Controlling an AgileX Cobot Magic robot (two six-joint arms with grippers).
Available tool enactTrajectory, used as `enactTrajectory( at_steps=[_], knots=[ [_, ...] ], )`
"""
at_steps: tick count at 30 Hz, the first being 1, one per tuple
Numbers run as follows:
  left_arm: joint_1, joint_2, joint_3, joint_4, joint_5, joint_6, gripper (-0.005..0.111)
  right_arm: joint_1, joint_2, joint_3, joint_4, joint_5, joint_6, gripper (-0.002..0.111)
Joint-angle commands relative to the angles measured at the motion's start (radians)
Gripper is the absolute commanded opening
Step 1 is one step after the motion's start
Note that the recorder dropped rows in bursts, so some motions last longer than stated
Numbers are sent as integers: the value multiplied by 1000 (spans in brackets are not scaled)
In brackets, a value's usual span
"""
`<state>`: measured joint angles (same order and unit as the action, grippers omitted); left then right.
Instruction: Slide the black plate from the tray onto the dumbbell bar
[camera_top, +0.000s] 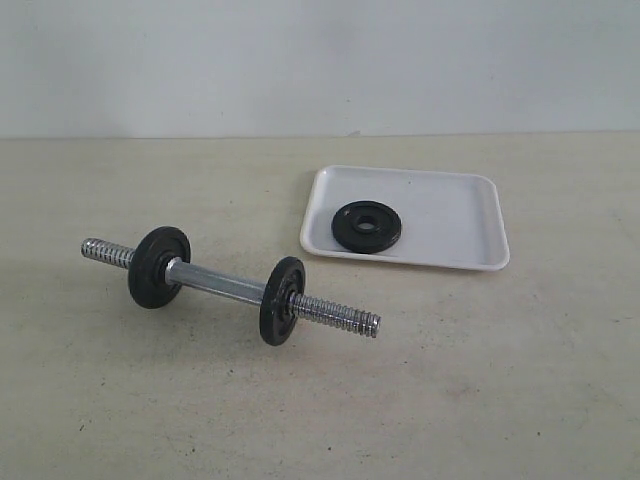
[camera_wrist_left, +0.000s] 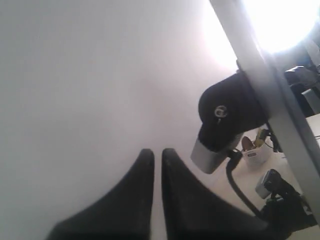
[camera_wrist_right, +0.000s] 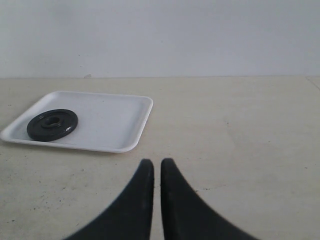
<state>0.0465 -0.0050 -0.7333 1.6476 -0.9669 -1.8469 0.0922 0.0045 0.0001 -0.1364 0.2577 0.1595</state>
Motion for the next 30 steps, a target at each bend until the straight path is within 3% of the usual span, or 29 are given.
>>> enactTrajectory(
  at_steps=[1, 5, 11, 15, 20, 25, 30],
  knots=[
    [3, 5, -7, -3, -97, 2, 4, -2, -4, 0, -3, -12, -2, 4],
    [3, 17, -7, -6, -246, -62, 4, -2, -4, 0, -3, -12, -2, 4],
    [3, 30, -7, -75, -254, -169, 8, -2, -4, 0, -3, 11, -2, 4],
    [3, 30, -7, -79, -254, -180, 31, -2, -4, 0, -3, 28, -2, 4],
    [3, 30, -4, 97, -233, -255, 70, -2, -4, 0, -1, 28, -2, 4],
    [4, 32, 48, 97, -77, -227, 70, -2, -4, 0, -1, 28, -2, 4],
    [4, 76, 96, 97, -68, -67, 70, -2, -4, 0, -1, 28, -2, 4]
  ],
)
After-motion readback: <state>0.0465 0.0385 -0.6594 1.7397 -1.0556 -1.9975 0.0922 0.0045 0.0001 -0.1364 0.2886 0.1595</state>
